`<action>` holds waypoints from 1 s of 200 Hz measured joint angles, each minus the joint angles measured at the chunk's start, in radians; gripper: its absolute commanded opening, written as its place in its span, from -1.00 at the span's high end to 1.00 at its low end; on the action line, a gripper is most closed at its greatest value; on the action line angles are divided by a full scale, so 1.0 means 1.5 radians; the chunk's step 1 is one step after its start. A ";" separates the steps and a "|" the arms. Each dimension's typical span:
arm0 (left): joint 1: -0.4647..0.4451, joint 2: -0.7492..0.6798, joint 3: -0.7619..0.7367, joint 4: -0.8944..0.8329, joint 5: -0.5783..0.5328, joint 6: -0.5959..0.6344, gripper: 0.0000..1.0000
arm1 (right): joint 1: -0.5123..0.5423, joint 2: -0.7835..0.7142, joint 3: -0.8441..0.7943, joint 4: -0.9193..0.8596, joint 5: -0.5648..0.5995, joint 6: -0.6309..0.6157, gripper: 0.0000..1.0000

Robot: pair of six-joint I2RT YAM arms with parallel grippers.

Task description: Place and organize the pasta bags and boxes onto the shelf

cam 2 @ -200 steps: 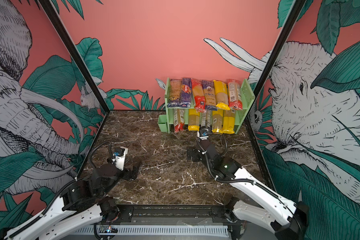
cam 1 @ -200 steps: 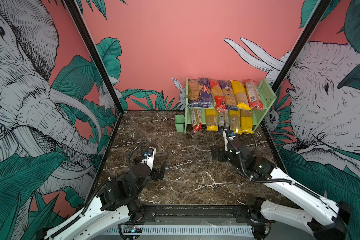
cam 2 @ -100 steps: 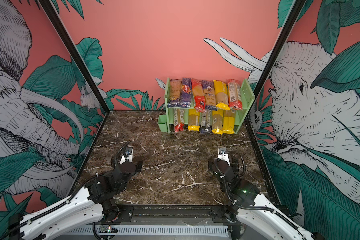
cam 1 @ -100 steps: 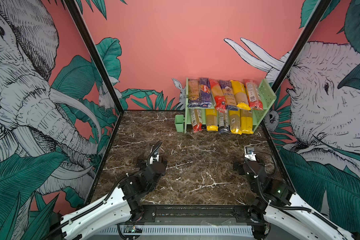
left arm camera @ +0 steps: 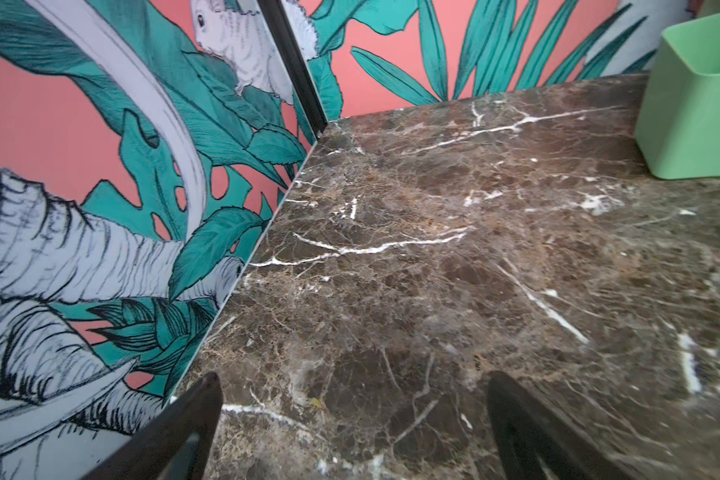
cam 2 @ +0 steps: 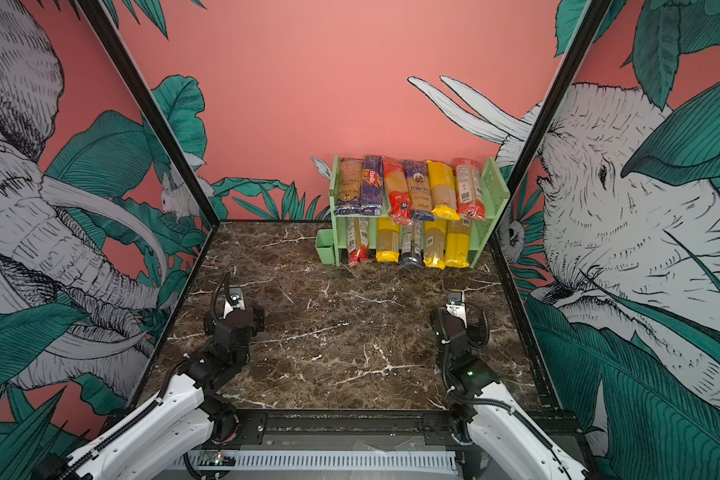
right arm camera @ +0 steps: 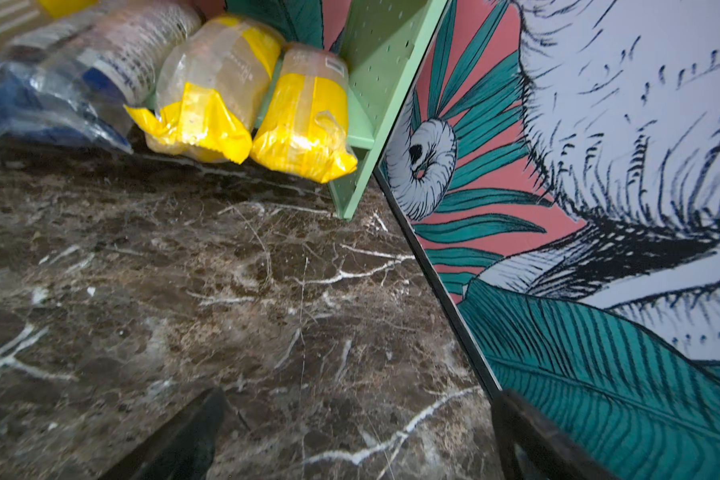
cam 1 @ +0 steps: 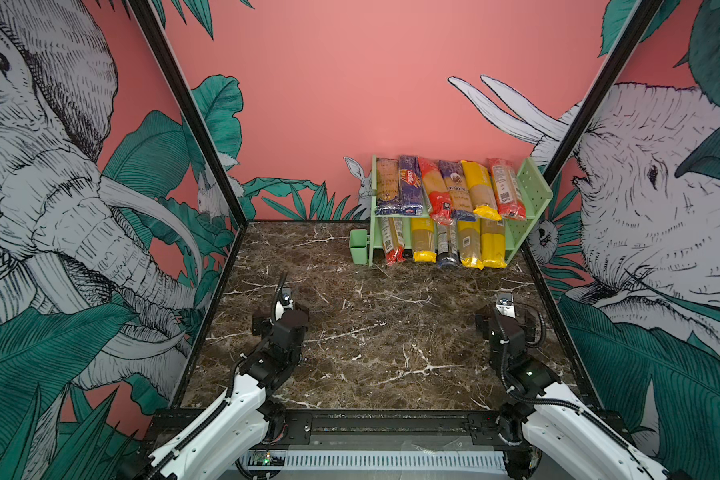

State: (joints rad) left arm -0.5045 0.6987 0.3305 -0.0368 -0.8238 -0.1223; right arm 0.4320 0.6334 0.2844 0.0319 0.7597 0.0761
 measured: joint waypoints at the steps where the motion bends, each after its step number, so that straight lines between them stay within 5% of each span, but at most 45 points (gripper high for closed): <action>1: 0.002 -0.001 -0.001 0.002 0.000 0.001 -0.99 | -0.002 0.000 -0.001 0.002 -0.001 0.000 -0.98; 52: 0.102 0.022 -0.064 0.180 0.025 0.041 -0.98 | -0.095 0.126 -0.042 0.168 -0.100 -0.006 -0.98; 127: 0.193 0.386 -0.045 0.455 0.122 0.103 -0.96 | -0.209 0.431 -0.042 0.460 -0.245 -0.014 -0.98; 187: 0.222 0.540 -0.021 0.651 0.231 0.149 -0.95 | -0.266 0.585 -0.030 0.678 -0.345 -0.019 -0.97; 200: 0.233 0.546 -0.020 0.649 0.266 0.150 -0.93 | -0.276 0.618 -0.017 0.651 -0.379 -0.022 -0.98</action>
State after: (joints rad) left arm -0.1555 1.5177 0.3008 0.9360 -0.4252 0.1024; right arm 0.0185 1.5612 0.2592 1.0080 0.1917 0.0433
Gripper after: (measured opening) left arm 0.975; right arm 0.988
